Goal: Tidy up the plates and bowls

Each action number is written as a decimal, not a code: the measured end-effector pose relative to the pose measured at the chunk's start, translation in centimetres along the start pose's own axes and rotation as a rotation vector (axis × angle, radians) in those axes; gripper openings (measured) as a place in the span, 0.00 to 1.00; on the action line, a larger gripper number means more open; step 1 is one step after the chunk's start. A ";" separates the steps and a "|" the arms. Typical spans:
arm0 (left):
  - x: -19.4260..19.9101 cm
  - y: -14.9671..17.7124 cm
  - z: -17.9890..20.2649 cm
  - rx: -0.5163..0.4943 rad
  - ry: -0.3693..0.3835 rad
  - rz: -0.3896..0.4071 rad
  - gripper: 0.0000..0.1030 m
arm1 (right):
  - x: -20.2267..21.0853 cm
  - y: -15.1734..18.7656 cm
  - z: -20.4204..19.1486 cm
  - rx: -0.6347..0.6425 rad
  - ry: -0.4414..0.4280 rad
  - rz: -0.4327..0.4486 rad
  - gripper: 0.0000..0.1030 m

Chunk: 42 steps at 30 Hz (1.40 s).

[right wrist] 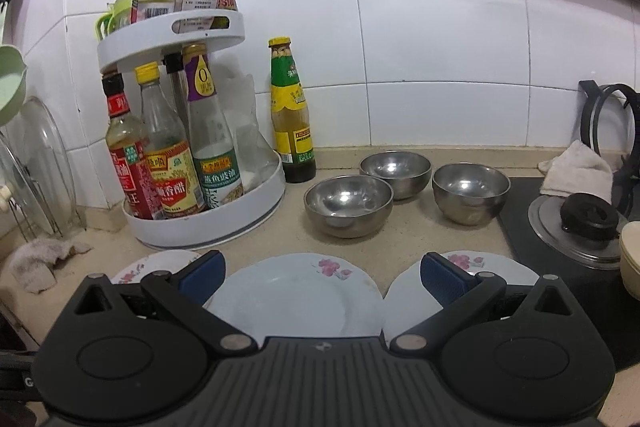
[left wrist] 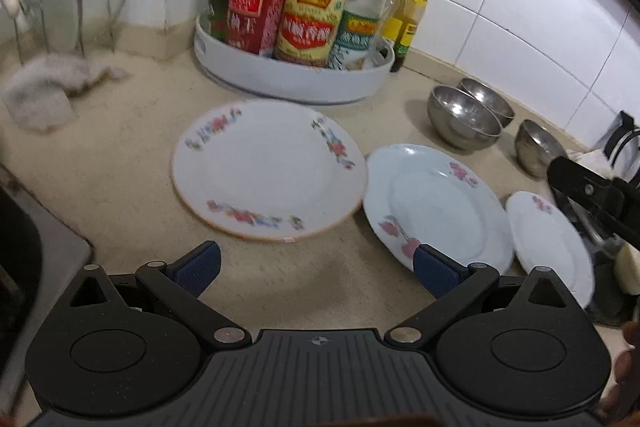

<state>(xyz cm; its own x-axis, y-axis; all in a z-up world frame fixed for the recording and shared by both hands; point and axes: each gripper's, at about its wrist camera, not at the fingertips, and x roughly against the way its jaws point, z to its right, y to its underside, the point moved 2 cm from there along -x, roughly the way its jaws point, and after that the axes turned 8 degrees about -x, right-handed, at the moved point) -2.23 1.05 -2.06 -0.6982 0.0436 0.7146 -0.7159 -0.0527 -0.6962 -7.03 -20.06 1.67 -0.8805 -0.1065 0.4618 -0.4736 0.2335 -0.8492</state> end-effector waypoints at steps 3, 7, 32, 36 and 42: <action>0.1 -0.6 -0.2 -0.012 -0.041 0.035 1.00 | 0.2 0.3 -0.7 0.026 -0.004 0.003 0.99; -0.5 -1.3 -0.8 0.017 -0.057 0.027 1.00 | 0.0 0.4 -1.4 0.048 -0.010 -0.007 0.99; -2.0 -2.5 -1.2 0.052 -0.067 -0.003 1.00 | -2.0 0.0 -2.9 0.113 0.035 -0.026 0.99; -2.1 -2.6 -1.1 0.057 -0.057 -0.002 1.00 | -2.4 0.0 -2.9 0.120 0.046 -0.029 0.99; -2.2 -2.7 -0.9 0.049 -0.052 -0.002 1.00 | -2.8 0.0 -2.6 0.120 0.065 -0.032 0.99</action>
<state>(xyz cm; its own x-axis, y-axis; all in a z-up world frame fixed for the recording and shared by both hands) 1.24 1.97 -1.79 -0.6944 -0.0081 0.7196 -0.7153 -0.1011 -0.6914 -4.53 -17.24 1.04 -0.8639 -0.0487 0.5013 -0.5034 0.1136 -0.8565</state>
